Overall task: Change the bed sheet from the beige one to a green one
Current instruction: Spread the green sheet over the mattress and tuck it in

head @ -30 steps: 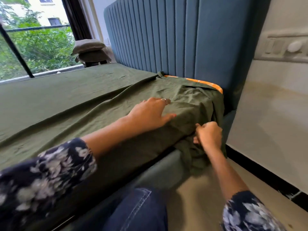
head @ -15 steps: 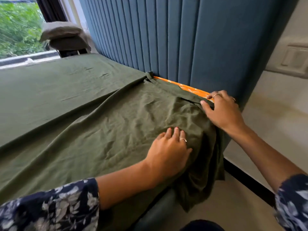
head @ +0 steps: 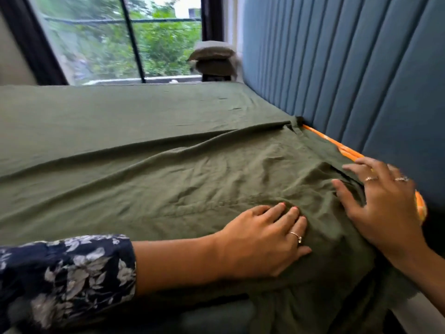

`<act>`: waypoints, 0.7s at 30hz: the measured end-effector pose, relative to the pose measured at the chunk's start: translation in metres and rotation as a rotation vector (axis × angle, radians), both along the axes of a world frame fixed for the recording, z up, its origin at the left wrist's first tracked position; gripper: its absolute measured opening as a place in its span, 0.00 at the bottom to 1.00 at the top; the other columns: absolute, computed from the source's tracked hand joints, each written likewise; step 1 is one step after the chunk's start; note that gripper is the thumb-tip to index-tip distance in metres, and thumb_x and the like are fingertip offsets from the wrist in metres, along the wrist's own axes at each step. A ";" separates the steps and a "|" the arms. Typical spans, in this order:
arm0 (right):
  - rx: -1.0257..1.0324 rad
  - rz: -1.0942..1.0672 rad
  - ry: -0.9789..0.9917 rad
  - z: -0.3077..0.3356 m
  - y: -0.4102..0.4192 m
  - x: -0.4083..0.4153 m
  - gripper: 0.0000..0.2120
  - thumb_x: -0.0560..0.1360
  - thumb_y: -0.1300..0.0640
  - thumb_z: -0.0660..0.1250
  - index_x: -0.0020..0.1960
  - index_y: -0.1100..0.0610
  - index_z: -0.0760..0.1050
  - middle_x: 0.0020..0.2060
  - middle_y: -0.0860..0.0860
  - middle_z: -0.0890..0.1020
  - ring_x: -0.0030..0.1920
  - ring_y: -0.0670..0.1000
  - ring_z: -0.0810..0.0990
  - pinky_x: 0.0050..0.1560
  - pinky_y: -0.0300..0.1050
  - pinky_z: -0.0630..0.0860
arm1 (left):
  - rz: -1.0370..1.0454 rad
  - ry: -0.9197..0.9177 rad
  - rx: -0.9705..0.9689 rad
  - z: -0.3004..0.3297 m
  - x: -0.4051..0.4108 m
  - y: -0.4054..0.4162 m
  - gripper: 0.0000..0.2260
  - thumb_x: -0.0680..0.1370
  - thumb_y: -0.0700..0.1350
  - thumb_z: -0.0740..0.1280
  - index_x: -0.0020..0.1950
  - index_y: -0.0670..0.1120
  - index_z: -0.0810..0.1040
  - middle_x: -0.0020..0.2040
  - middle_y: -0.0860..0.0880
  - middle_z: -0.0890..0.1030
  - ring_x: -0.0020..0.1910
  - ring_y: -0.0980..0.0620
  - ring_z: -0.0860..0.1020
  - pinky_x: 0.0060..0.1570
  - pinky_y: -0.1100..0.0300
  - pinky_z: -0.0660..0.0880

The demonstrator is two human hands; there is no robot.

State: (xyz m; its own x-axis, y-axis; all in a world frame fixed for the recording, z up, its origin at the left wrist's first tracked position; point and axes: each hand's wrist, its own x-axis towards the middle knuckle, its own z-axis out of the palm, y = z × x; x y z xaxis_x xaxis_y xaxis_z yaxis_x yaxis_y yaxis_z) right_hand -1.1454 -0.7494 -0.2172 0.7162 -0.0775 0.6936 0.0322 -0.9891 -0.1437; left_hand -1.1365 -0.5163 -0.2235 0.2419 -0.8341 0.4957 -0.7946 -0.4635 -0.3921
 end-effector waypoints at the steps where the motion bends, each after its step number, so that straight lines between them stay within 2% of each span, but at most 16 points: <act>1: -0.010 0.133 -0.025 -0.001 -0.003 0.000 0.22 0.76 0.42 0.57 0.58 0.56 0.77 0.58 0.55 0.78 0.59 0.60 0.74 0.60 0.57 0.66 | -0.011 -0.026 -0.016 0.000 0.001 0.001 0.21 0.81 0.54 0.55 0.59 0.41 0.80 0.57 0.43 0.82 0.55 0.45 0.81 0.51 0.54 0.78; 5: -0.161 0.630 0.013 -0.009 -0.019 -0.009 0.26 0.75 0.36 0.59 0.59 0.55 0.79 0.56 0.52 0.81 0.58 0.53 0.78 0.60 0.53 0.71 | -0.031 -0.081 -0.079 0.001 -0.008 0.002 0.16 0.81 0.52 0.62 0.52 0.42 0.82 0.52 0.45 0.83 0.52 0.49 0.82 0.48 0.56 0.79; 8: -0.232 0.713 0.005 -0.025 -0.029 -0.009 0.29 0.72 0.32 0.62 0.61 0.53 0.79 0.56 0.51 0.81 0.56 0.54 0.80 0.57 0.55 0.74 | -0.069 -0.054 -0.068 -0.004 -0.005 -0.001 0.13 0.80 0.50 0.64 0.51 0.42 0.82 0.52 0.44 0.83 0.51 0.47 0.82 0.47 0.56 0.79; 12: -0.204 0.800 -0.117 -0.025 -0.024 -0.002 0.20 0.76 0.40 0.61 0.61 0.50 0.78 0.56 0.51 0.82 0.54 0.52 0.79 0.56 0.53 0.75 | -0.001 -0.046 0.047 -0.003 -0.004 0.006 0.12 0.75 0.45 0.71 0.55 0.41 0.81 0.56 0.41 0.81 0.55 0.44 0.81 0.50 0.54 0.78; 14: -0.213 0.851 -0.144 -0.028 -0.025 -0.001 0.19 0.77 0.44 0.61 0.62 0.51 0.78 0.57 0.51 0.82 0.55 0.51 0.79 0.57 0.51 0.74 | 0.067 0.012 0.033 -0.006 -0.010 0.007 0.12 0.75 0.42 0.70 0.57 0.39 0.81 0.58 0.40 0.81 0.57 0.43 0.80 0.54 0.53 0.78; 16: -0.208 0.904 -0.138 -0.029 -0.026 0.001 0.19 0.78 0.45 0.58 0.62 0.52 0.78 0.59 0.50 0.81 0.58 0.49 0.77 0.61 0.46 0.72 | 0.139 0.072 -0.084 -0.010 -0.024 -0.001 0.12 0.77 0.39 0.64 0.57 0.37 0.80 0.59 0.39 0.80 0.58 0.43 0.80 0.60 0.52 0.74; 18: -0.127 0.944 -0.096 -0.029 -0.027 0.001 0.21 0.80 0.44 0.55 0.60 0.54 0.80 0.58 0.49 0.81 0.59 0.45 0.76 0.64 0.39 0.68 | 0.204 0.172 -0.286 -0.015 -0.040 -0.017 0.12 0.78 0.39 0.60 0.55 0.37 0.80 0.57 0.39 0.82 0.56 0.42 0.81 0.61 0.52 0.73; 19: -0.072 0.948 -0.080 -0.030 -0.026 0.002 0.23 0.81 0.43 0.53 0.58 0.56 0.81 0.57 0.50 0.82 0.59 0.44 0.76 0.65 0.36 0.66 | 0.249 0.212 -0.392 -0.017 -0.046 -0.025 0.12 0.81 0.41 0.59 0.53 0.37 0.81 0.54 0.40 0.83 0.53 0.43 0.82 0.57 0.51 0.75; 21: 0.042 0.926 -0.071 -0.027 -0.028 -0.003 0.27 0.81 0.42 0.52 0.54 0.59 0.82 0.53 0.52 0.83 0.55 0.44 0.77 0.62 0.31 0.65 | 0.333 0.290 -0.588 -0.018 -0.056 -0.044 0.20 0.83 0.49 0.53 0.50 0.38 0.80 0.48 0.41 0.84 0.49 0.44 0.82 0.45 0.49 0.78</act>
State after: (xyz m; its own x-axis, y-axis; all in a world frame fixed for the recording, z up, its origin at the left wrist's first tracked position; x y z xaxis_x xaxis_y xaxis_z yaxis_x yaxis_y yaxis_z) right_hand -1.1481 -0.7771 -0.2442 0.4607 0.4779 0.7479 0.8166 -0.5583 -0.1462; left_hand -1.1930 -0.5599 -0.2410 0.6252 -0.3093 0.7166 -0.6091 -0.7674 0.2002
